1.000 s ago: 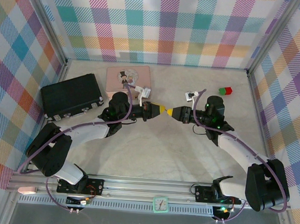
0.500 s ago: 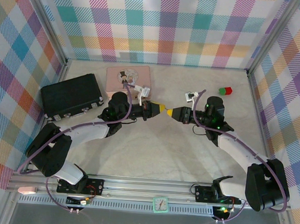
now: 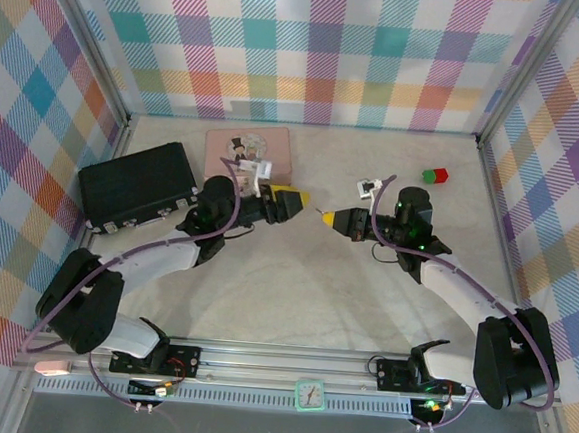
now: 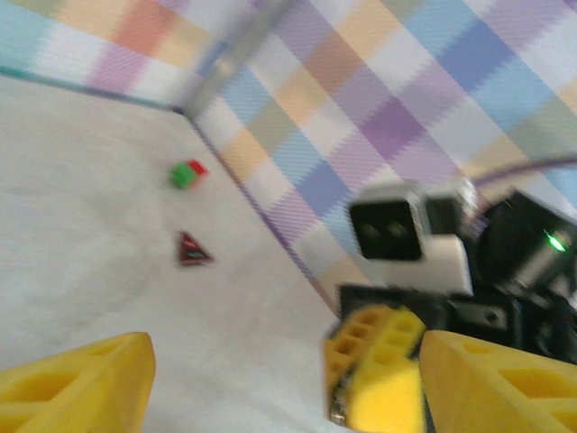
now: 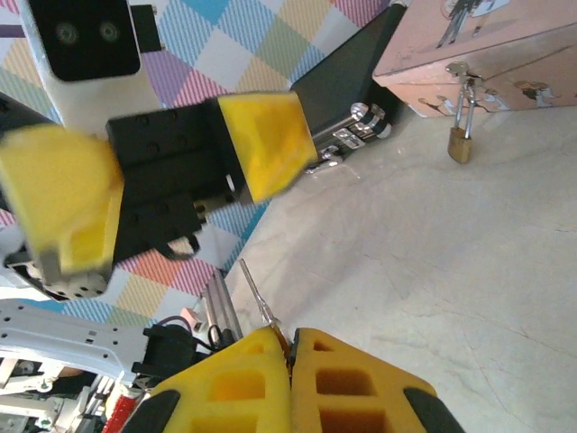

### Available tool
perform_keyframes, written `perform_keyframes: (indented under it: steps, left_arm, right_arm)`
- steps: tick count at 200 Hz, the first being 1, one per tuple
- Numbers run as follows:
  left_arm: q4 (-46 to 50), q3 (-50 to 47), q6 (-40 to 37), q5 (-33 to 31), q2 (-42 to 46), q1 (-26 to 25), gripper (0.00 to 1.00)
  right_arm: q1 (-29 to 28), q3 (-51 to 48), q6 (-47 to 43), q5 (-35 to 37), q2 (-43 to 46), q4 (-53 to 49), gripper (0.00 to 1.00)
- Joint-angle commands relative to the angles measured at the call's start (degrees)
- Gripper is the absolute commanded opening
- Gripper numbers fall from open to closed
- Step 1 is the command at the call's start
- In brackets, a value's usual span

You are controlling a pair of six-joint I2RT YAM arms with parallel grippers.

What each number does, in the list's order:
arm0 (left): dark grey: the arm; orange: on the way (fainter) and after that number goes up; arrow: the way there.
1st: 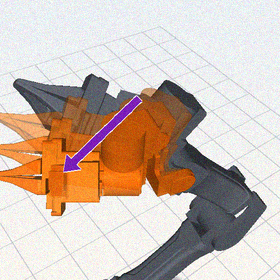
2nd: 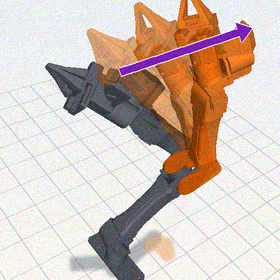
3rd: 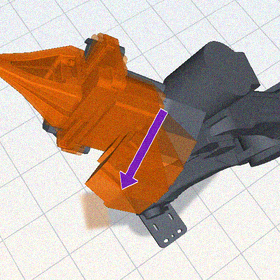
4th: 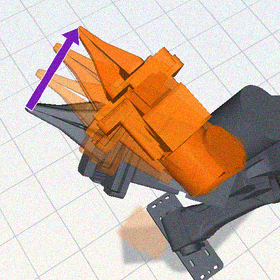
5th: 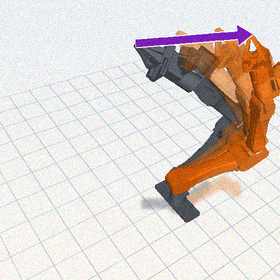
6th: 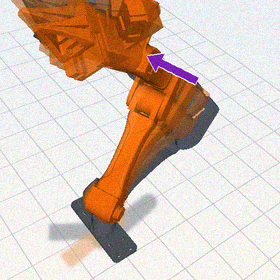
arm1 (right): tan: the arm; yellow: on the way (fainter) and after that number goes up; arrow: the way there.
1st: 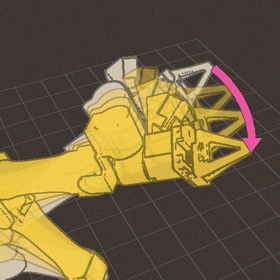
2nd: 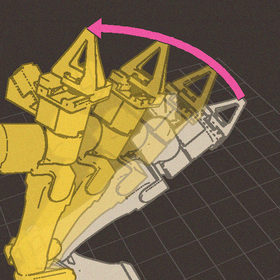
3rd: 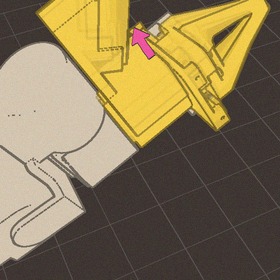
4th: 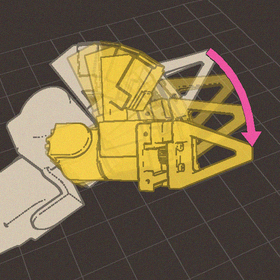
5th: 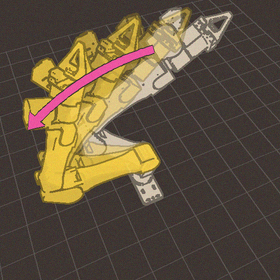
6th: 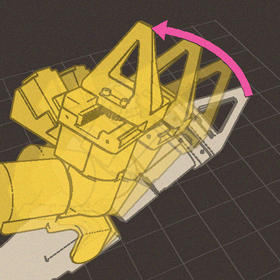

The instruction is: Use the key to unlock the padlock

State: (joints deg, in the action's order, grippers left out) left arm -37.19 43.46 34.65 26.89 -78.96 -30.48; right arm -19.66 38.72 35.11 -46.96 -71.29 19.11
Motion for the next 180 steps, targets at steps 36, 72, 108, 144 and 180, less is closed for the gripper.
perform_keyframes:
  steps: [36,72,108,144,180]
  left_arm:
    - [29.5,5.1,-9.8,-20.4,-0.8,5.8,0.78]
    - [34.0,7.0,-13.7,-24.7,-7.3,8.3,0.79]
    - [35.0,9.5,-14.3,-23.6,-13.7,12.4,0.78]
    - [34.0,12.9,-16.8,-20.8,-19.6,15.1,0.67]
    - [31.9,16.4,-19.1,-14.7,-25.2,15.5,0.62]
  right_arm:
    - [-3.3,4.1,-10.6,11.7,0.2,-14.7,0.00]
    - [-5.2,5.5,-12.0,16.1,-2.3,-17.2,0.00]
    - [-5.3,5.2,-11.7,16.3,-2.6,-16.8,0.00]
    - [-5.3,4.7,-12.1,16.6,-2.0,-17.8,0.00]
    - [-5.2,3.8,-11.6,17.6,-1.0,-17.7,0.00]
